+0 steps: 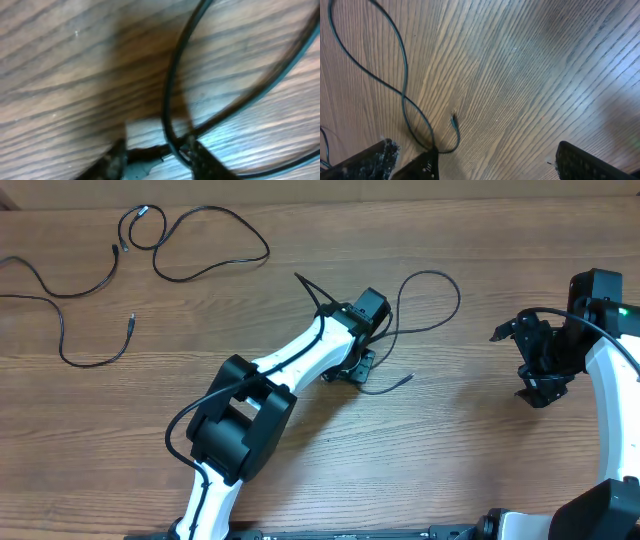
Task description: Untangle cables
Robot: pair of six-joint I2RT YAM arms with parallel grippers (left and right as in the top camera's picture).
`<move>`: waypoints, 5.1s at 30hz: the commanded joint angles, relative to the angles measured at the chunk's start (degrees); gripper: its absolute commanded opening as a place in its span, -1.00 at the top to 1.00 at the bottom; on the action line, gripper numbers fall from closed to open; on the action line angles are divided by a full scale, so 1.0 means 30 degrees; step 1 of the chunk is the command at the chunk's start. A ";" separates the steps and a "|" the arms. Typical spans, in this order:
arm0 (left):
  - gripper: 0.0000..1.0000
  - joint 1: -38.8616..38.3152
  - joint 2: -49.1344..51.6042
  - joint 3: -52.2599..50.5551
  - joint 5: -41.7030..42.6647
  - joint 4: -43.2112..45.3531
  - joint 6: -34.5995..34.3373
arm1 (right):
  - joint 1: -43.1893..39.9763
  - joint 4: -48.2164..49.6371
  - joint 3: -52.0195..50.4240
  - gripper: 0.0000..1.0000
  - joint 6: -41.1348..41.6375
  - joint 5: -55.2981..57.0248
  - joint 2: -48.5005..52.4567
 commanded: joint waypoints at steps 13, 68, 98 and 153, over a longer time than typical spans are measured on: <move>0.92 0.2506 0.0299 -0.0044 -0.2885 -0.4758 -0.2535 | -0.0073 0.0044 0.0138 -1.00 0.0109 0.0204 -0.0117; -0.11 0.3789 -0.2361 -0.4503 -0.0117 0.0969 0.4109 | -0.0073 0.0044 0.0138 -1.00 0.0109 0.0204 -0.0117; 0.91 0.5034 -0.4743 -0.1581 0.7023 -0.2186 0.3002 | -0.0073 0.0044 0.0138 -1.00 0.0109 0.0204 -0.0117; -0.01 0.5756 0.0372 -0.1406 0.5763 -0.6127 0.4189 | -0.0073 0.0044 0.0138 -1.00 0.0109 0.0204 -0.0117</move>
